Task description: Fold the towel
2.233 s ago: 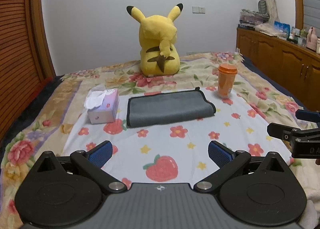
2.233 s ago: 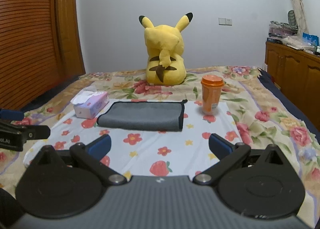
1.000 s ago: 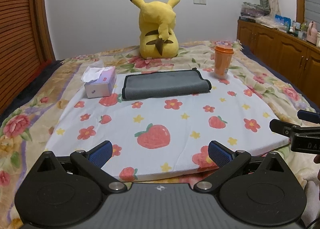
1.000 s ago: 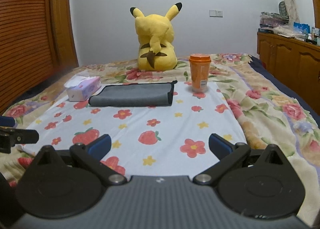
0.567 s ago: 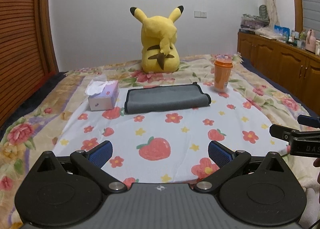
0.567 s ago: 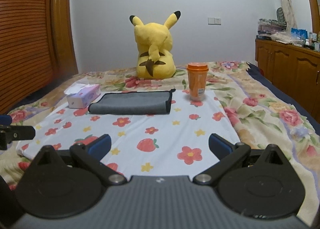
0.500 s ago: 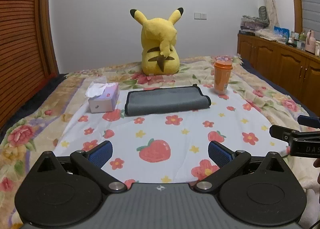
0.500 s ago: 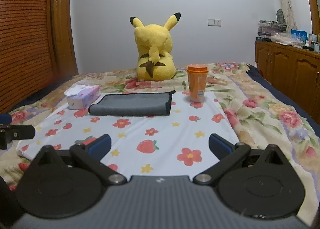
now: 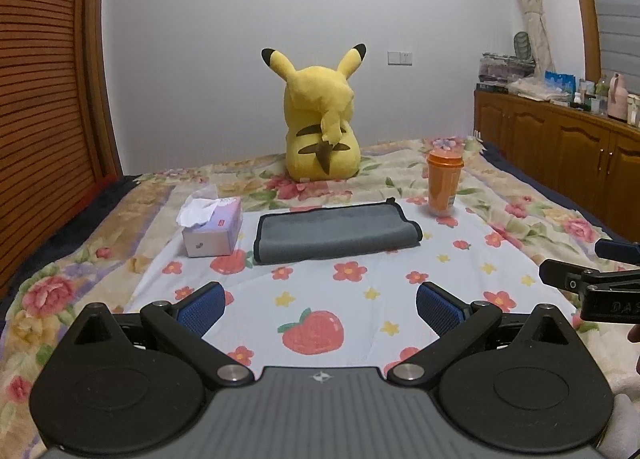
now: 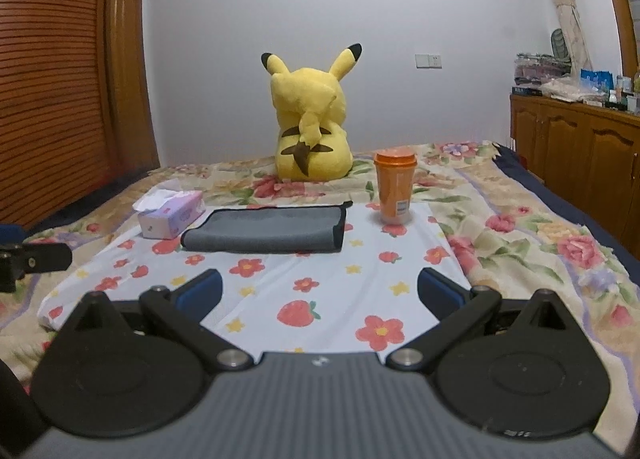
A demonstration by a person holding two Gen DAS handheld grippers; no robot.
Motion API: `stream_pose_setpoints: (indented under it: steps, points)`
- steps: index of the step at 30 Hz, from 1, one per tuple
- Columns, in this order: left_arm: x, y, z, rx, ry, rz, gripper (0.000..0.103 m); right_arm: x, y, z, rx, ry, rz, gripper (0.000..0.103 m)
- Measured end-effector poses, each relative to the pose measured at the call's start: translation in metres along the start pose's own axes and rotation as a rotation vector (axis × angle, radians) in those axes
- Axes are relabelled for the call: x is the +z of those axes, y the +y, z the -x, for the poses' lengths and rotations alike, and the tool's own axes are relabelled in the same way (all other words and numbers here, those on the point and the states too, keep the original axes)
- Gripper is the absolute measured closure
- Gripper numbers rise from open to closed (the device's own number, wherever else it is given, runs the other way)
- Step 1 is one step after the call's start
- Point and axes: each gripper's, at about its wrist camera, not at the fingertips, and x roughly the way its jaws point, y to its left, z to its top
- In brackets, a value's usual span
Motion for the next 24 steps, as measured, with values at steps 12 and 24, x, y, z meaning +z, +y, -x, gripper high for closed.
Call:
stream_pose_setpoints:
  steps: [12, 24]
  points:
    - [0.0024, 0.0004, 0.0029, 0.006, -0.028, -0.003, 0.0, 0.0047, 0.0057, 0.0074, -0.008, -0.054, 0.025, 0.0]
    - [0.0043, 0.0022, 0.0041, 0.006, -0.035, -0.001, 0.0, 0.0054, 0.0025, 0.0083, -0.012, -0.061, 0.016, 0.0]
